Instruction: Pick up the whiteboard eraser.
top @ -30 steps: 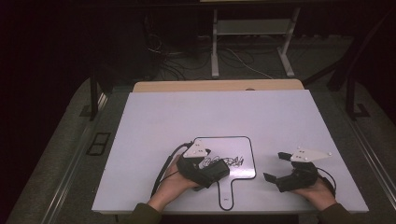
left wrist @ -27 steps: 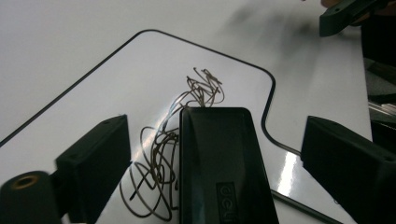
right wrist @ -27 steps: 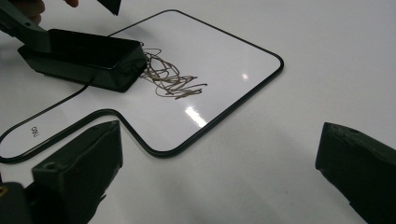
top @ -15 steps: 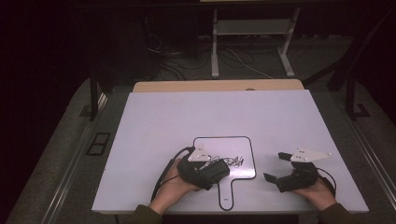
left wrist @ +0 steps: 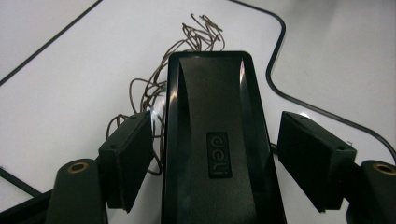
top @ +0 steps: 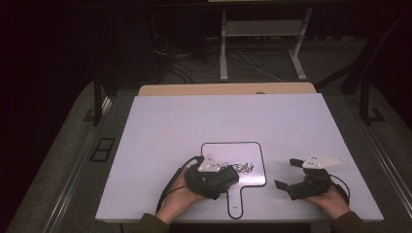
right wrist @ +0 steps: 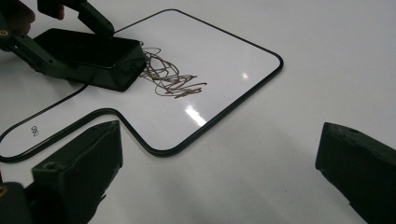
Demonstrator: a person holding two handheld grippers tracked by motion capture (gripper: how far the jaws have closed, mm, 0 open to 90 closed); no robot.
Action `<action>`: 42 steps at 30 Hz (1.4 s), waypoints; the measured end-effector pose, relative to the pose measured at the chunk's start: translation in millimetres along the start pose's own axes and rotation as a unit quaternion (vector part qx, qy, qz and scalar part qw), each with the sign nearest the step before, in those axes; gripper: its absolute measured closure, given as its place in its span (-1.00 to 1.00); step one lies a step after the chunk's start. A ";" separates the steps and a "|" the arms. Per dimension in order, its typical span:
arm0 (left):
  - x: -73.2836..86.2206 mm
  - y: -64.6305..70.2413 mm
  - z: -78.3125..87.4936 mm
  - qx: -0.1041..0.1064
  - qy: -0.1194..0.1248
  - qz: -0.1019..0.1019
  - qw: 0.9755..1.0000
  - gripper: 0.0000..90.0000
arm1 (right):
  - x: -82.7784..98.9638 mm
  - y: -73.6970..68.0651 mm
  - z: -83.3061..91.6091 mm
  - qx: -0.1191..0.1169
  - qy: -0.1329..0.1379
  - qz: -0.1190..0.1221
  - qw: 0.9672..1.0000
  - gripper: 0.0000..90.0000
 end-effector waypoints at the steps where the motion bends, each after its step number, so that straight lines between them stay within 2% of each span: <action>1: 0.1 -0.2 -0.2 -0.001 -0.001 0.001 1.000 -0.42 | 0.0 0.1 0.0 0.000 0.000 0.000 1.000 -1.00; 16: 3.6 -3.1 -2.7 -0.008 -0.016 0.004 1.000 -0.31 | 0.1 0.3 -0.1 0.000 -0.001 -0.001 1.000 -1.00; 28: 4.5 -2.0 -3.0 0.002 -0.023 0.010 1.000 -0.17 | 0.1 0.4 -0.1 0.000 0.000 -0.001 1.000 -1.00; 35: 4.4 -2.1 -2.9 0.003 -0.026 0.018 0.999 -0.15 | 0.0 0.5 0.3 0.000 0.000 0.000 1.000 -1.00; 38: 3.9 -3.2 -2.9 0.002 -0.029 0.012 1.000 -0.15 | 0.0 0.5 0.3 0.000 0.000 0.000 1.000 -1.00; 42: 3.9 -3.2 -3.0 0.003 -0.030 0.016 0.999 -0.15 | 0.0 0.4 0.1 0.000 0.000 0.000 1.000 -1.00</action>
Point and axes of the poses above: each handheld gripper's, and its own axes: z roughly backward along the jaws, x roughly out of its underside, y roughly to its right, the point moved 9 cm from there along -z, roughly forward along the jaws, and after that the axes turned 10 degrees about z, right-handed, at the moved point
